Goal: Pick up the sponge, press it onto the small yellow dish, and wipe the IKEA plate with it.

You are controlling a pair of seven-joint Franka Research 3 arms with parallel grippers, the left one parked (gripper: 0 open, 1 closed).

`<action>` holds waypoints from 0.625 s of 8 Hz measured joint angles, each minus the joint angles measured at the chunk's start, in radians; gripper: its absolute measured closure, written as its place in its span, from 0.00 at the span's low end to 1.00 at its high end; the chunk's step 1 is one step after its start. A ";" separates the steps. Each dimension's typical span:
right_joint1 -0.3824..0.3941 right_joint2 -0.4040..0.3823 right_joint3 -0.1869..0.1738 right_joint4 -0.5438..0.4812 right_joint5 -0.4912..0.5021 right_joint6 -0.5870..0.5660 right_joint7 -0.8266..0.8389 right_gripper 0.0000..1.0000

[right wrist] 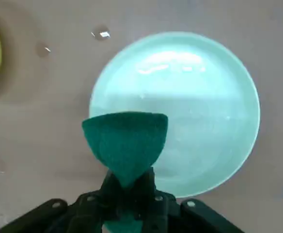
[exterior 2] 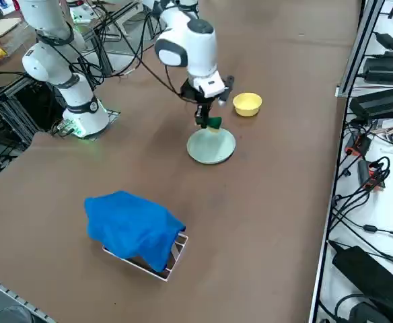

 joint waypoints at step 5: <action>-0.099 0.047 -0.001 -0.036 0.000 0.092 -0.106 0.89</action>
